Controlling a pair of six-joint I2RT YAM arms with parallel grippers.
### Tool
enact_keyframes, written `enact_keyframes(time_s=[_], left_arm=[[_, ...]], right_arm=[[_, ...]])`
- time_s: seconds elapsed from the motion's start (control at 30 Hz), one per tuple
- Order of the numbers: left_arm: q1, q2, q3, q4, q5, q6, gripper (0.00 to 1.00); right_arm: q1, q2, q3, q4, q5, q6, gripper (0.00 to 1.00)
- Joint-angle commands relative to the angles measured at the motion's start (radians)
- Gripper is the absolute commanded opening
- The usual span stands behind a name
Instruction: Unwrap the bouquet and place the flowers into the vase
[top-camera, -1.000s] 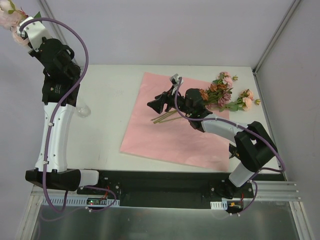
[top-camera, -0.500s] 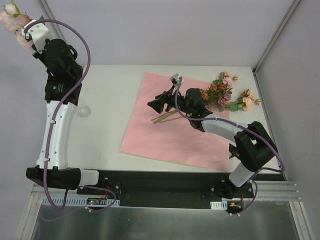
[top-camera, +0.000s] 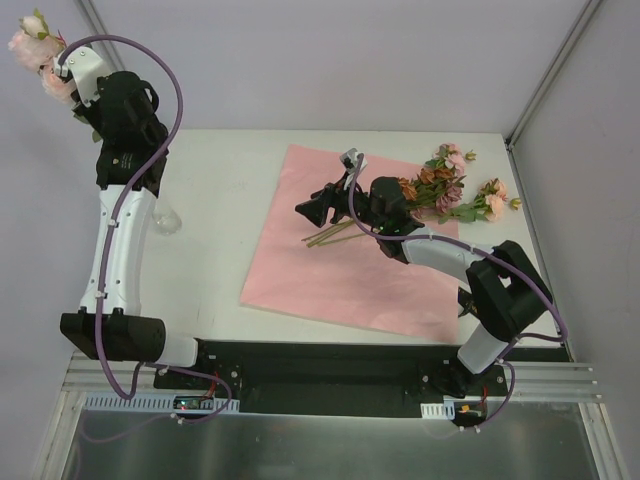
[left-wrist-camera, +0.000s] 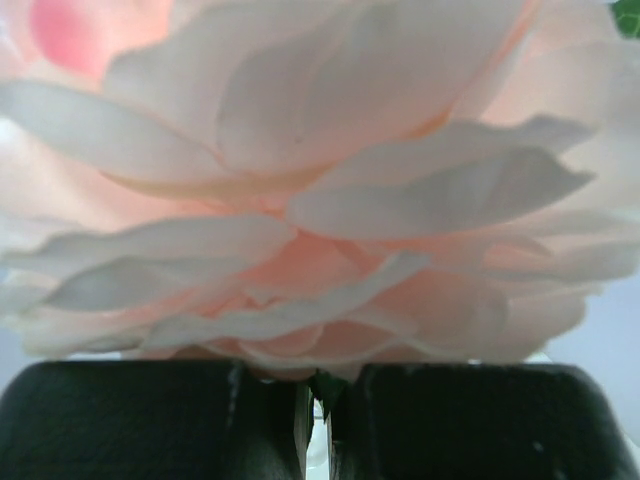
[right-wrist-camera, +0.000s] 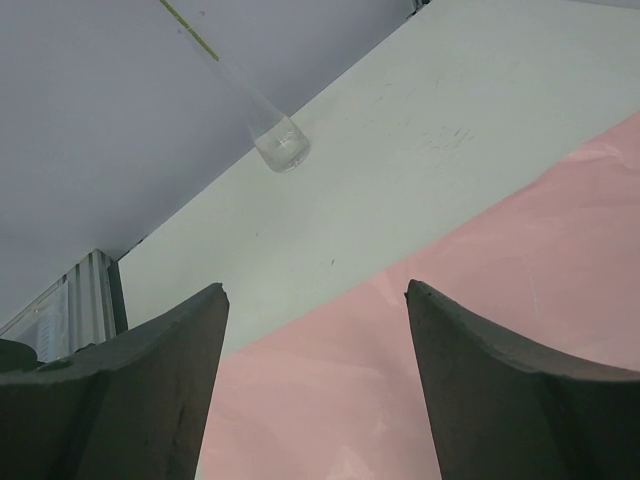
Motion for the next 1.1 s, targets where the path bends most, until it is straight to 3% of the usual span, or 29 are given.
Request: enact_keyframes(time_s=[0.0,0.43,1.07], left_arm=[[0.020,0.014,0.050,-0.038,-0.010,-0.068,0.00],[0.139,0.073,0.070,-0.219,0.127,-0.298,0.00],[0.176,0.168,0.033,-0.236,0.165,-0.339,0.01]], right_arm=[[-0.008,0.008,0.032,0.062,-0.025,0.014,0.75],[-0.010,0.019,0.038,0.063,-0.028,0.018,0.75],[-0.016,0.031,0.045,0.063,-0.034,0.024,0.75]])
